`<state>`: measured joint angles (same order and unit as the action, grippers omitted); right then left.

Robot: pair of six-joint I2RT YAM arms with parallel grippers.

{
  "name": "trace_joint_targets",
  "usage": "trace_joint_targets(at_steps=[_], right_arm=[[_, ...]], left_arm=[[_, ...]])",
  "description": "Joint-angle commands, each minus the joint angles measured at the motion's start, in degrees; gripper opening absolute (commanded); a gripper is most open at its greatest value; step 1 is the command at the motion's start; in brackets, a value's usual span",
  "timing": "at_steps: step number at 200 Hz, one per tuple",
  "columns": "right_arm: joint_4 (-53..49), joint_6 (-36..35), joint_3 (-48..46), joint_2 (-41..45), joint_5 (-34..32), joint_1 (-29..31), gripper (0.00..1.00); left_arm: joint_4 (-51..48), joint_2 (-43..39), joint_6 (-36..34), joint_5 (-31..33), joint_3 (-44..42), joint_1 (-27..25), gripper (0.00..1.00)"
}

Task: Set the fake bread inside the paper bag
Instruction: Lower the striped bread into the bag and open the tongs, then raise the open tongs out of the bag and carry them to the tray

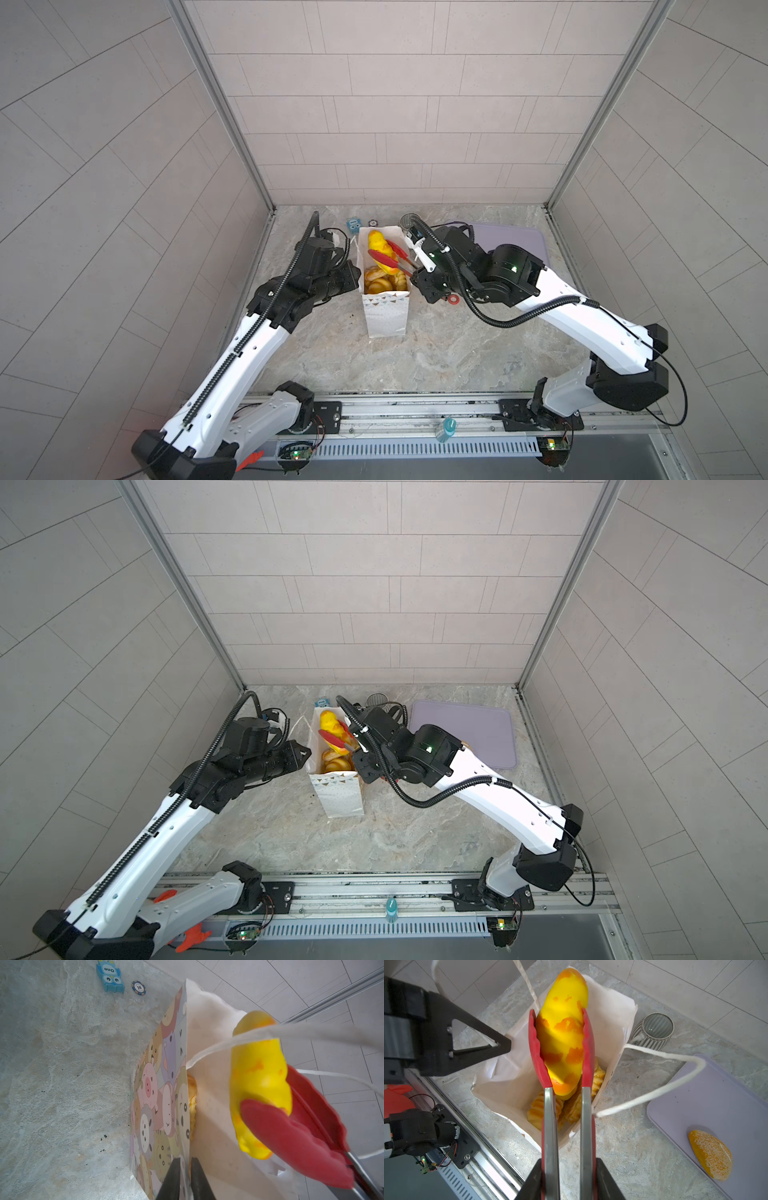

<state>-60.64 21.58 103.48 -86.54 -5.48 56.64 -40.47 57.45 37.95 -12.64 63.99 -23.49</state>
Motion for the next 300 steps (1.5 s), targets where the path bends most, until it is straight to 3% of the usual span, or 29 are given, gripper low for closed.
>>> trace_joint_targets(at_steps=[1,66,103,159,222,300], right_arm=[[-0.9,-0.4,-0.4,-0.1,-2.2,0.4,0.37],[-4.4,-0.8,1.5,-3.1,-1.8,0.6,0.42],[-4.1,-0.7,2.6,-2.6,-1.3,0.8,0.52],[-3.1,-1.0,4.6,-2.1,0.3,0.8,0.59],[-2.6,-1.8,7.5,-1.7,-1.0,0.8,0.58],[-2.7,-4.2,13.8,-0.5,-7.9,0.7,0.56]], left_arm=[[0.7,-1.1,0.2,0.3,-0.6,0.4,0.17],[0.7,-1.4,0.4,0.3,-0.7,0.4,0.17],[0.5,-1.7,0.3,0.3,-0.6,0.4,0.17],[0.3,-1.7,0.1,0.4,-0.5,0.4,0.17],[0.3,-1.1,0.0,0.4,-0.2,0.3,0.17],[0.3,-1.1,-0.3,0.5,-0.3,0.4,0.17]])
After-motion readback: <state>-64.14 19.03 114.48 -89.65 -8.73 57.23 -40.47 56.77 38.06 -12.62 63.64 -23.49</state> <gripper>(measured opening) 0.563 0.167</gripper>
